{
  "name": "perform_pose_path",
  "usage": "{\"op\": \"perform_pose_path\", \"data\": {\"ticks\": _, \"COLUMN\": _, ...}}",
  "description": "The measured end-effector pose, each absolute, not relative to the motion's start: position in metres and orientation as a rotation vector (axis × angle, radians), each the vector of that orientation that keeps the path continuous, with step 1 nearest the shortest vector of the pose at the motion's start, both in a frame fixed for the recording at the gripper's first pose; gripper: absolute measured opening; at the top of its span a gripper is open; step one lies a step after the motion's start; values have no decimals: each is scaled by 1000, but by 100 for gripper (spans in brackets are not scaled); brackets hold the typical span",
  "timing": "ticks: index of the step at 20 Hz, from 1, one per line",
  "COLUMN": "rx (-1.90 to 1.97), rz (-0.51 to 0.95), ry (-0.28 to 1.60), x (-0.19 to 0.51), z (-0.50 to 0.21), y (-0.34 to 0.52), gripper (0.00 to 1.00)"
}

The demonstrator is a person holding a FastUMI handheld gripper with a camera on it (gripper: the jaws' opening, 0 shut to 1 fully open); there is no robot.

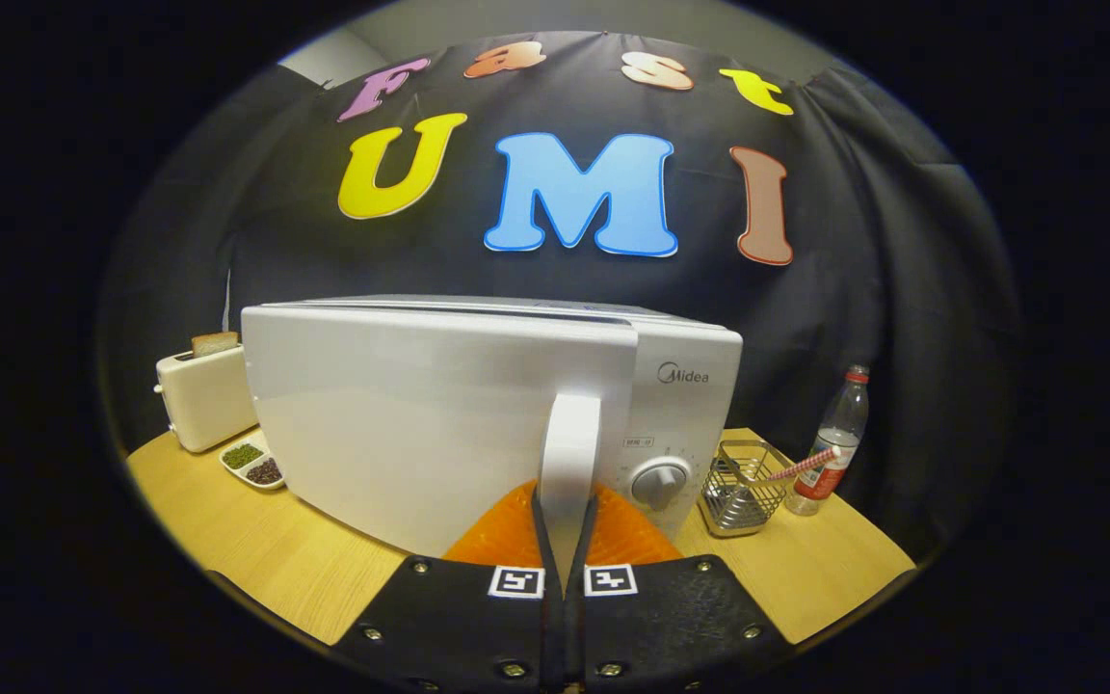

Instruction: Open the microwave, put the food inside, and close the microwave door.

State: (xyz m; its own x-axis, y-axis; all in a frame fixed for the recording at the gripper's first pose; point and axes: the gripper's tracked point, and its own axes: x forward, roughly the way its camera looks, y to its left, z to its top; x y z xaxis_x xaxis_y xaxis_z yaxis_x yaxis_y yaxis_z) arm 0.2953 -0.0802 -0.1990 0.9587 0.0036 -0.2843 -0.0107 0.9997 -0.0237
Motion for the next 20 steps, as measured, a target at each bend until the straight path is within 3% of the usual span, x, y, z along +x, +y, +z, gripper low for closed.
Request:
{"op": "perform_pose_path", "data": {"ticks": 5, "rx": -14, "rz": -46, "ry": 322, "x": 254, "z": -197, "y": -61, "gripper": 1}}
{"op": "perform_pose_path", "data": {"ticks": 8, "rx": -3, "rz": -47, "ry": 328, "x": 229, "z": -194, "y": -48, "gripper": 8}}
{"op": "perform_pose_path", "data": {"ticks": 13, "rx": 14, "rz": -2, "ry": 343, "x": 187, "z": -191, "y": -16, "gripper": 17}}
{"op": "perform_pose_path", "data": {"ticks": 20, "rx": 7, "rz": 95, "ry": 352, "x": 135, "z": -187, "y": 42, "gripper": 18}}
